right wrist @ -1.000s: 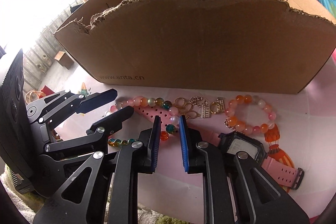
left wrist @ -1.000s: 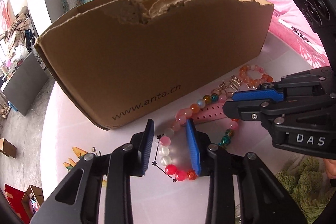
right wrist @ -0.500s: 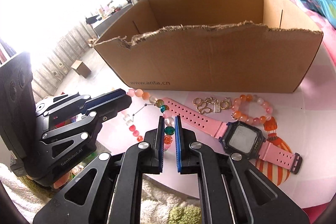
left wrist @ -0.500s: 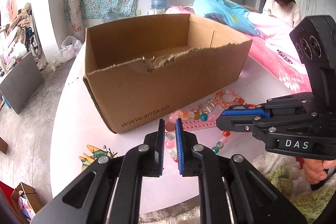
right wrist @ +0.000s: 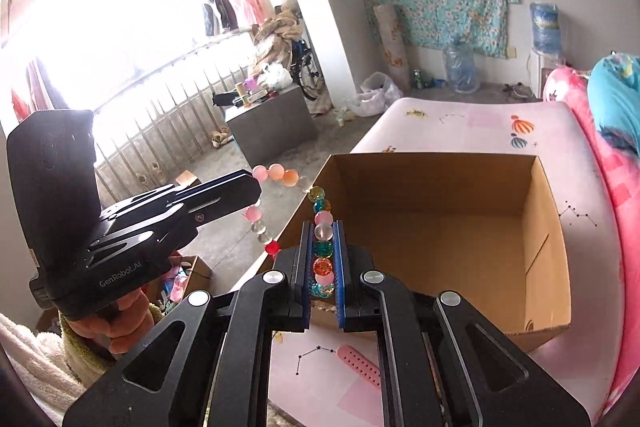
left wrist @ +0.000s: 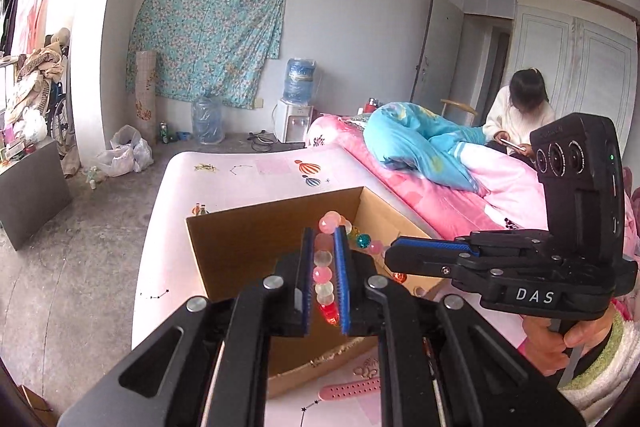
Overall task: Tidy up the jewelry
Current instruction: 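Lift the bead bracelet with the left gripper and lower it into the cardboard box, then open the left gripper to release the bracelet inside the box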
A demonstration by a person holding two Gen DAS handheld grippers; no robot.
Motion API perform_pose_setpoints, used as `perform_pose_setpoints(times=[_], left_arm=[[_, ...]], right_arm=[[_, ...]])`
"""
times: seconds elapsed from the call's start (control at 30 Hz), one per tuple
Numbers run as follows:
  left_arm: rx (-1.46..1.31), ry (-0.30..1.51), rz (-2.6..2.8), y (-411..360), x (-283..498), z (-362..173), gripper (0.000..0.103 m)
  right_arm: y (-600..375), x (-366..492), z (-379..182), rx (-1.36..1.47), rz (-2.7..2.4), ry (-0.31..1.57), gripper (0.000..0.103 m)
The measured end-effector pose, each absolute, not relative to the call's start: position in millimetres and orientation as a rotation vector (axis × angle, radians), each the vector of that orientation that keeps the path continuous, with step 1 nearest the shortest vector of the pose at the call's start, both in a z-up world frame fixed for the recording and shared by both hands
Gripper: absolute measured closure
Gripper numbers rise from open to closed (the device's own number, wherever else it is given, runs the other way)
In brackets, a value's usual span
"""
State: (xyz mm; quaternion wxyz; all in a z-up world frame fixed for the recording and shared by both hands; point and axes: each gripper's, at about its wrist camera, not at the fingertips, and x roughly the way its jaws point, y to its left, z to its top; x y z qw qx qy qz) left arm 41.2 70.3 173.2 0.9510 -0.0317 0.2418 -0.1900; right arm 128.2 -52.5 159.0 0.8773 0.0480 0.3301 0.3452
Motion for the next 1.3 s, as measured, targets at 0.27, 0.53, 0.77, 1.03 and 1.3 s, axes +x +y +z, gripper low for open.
perform_pose_setpoints(times=[0.27, 0.53, 0.77, 1.03, 1.3], left_arm=[[-0.010, 0.658, -0.287, 80, 115, 136, 0.093], [0.087, 0.843, -0.203, 75, 168, 88, 0.093], [0.093, 0.846, -0.135, 74, 178, 87, 0.067], [0.000, 0.609, -0.205, 93, 100, 135, 0.038], [0.018, 0.510, -0.456, 65, -2, 130, 0.025]], right_arm=[[-28, 209, 119, 0.137, 0.730, 0.940, 0.096], [8, 265, 73, 0.112, 0.689, 1.169, 0.096], [5, 299, 55, 0.214, 0.617, 1.269, 0.087], [-91, 212, 133, 0.316, 0.713, 0.924, 0.075], [-204, 95, 134, 0.370, 0.694, 0.710, 0.058]])
